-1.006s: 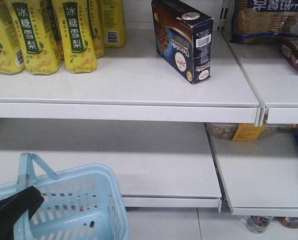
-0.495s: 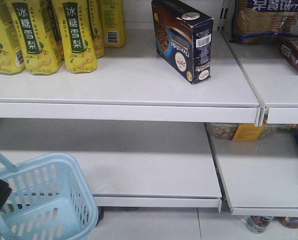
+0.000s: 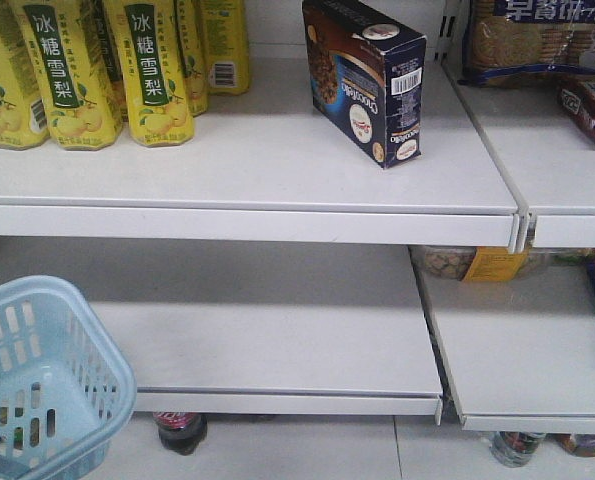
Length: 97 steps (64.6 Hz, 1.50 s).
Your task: Left arm holds basket, right arm returns cookies
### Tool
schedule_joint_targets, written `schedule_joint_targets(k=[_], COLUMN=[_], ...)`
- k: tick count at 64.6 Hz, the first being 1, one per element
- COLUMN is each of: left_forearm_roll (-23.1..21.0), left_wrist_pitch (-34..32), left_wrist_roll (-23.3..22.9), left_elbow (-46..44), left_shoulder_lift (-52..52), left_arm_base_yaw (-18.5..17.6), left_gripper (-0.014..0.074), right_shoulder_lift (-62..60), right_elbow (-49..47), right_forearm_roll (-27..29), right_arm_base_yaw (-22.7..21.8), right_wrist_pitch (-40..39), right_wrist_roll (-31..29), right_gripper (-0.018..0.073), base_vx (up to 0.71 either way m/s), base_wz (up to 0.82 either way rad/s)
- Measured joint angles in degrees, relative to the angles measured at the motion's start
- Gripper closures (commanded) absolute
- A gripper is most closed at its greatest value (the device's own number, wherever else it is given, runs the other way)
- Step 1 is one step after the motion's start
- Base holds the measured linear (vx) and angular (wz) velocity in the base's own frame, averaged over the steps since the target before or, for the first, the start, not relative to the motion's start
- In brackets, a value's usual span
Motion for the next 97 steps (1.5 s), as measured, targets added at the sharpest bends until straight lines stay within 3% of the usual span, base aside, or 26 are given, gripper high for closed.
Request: schedule_joint_targets(k=[25,33,43,60,67,81,97], left_forearm_roll=[0.06,-0.42,-5.04,-19.62,-23.33,-25.11,-25.44], left_wrist_pitch=[-1.50,-1.58,-0.97,1.82,4.47,10.46,18.57], left_wrist_roll=[-0.03,3.33,14.79,42.94,52.73,69.28,83.62], left_elbow=[0.00,0.00,0.00,0.00,0.00,0.00,0.00], left_shoulder_lift=[0.00,0.00,0.00,-2.02,-4.24,-9.85,-17.71], left_arm_base_yaw=[0.00,0.00,0.00,0.00,0.00,0.73,3.14], left_gripper=[0.0596,0.0596,0.0596,0.0596,0.0596,0.0596,0.0596], right_shoulder_lift=[0.00,0.00,0.00,0.00,0.00,0.00,0.00], right_elbow=[0.00,0.00,0.00,0.00,0.00,0.00,0.00], right_forearm_roll=[0.00,0.00,0.00,0.00,0.00,0.00,0.00], right_arm_base_yaw=[0.00,0.00,0.00,0.00,0.00,0.00,0.00], right_wrist_pitch=[0.00,0.00,0.00,0.00,0.00,0.00,0.00], right_wrist_roll=[0.00,0.00,0.00,0.00,0.00,0.00,0.00], right_gripper=[0.0565,0.0565,0.0565,0.0565,0.0565,0.0565,0.0565], base_vx=[0.00,0.00,0.00,0.00,0.00,0.00,0.00], base_wz=[0.00,0.00,0.00,0.00,0.00,0.00,0.00])
